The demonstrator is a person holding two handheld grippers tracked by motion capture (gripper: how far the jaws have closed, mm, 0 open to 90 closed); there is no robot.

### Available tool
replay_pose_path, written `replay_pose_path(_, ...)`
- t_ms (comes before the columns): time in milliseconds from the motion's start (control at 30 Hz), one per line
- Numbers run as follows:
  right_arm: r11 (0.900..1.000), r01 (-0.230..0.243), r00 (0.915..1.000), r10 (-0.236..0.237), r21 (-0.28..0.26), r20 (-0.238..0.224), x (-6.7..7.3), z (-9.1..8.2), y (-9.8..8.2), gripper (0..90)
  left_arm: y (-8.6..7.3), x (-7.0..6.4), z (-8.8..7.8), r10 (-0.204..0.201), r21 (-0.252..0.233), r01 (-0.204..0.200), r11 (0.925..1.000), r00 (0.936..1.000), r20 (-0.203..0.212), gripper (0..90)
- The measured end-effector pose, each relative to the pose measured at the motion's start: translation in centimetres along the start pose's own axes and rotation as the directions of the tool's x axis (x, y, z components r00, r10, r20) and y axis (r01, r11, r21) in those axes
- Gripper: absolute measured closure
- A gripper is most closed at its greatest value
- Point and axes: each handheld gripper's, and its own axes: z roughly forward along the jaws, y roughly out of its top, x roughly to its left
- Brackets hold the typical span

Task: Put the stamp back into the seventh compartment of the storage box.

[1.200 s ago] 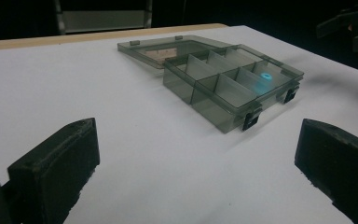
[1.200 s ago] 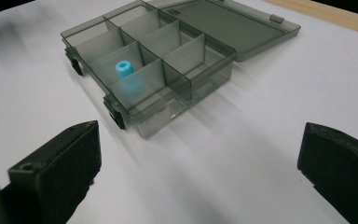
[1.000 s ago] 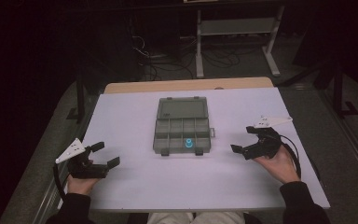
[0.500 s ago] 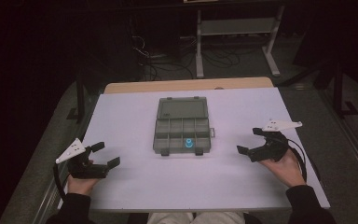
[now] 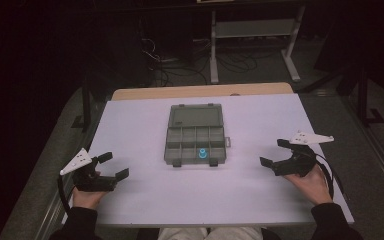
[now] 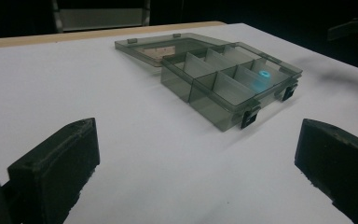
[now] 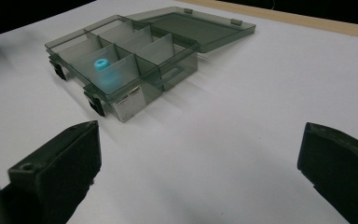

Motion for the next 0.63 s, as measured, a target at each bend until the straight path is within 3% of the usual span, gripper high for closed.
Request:
replay_pose_path(333,0.998,-0.018,0.9996,0.019,-0.052,0.021,-0.4,-1.4,-1.5,0.0,0.0,0.0,0.0,0.0,0.0,0.0,1.0,1.0,0.002,0.0)
replay_pose_path(633,0.999,0.0,0.9991,0.002,-0.047,0.041,-0.6,-2.5,-2.6,0.0,0.0,0.0,0.1,0.001,0.003,-0.001,1.0,1.0,0.002,0.0)
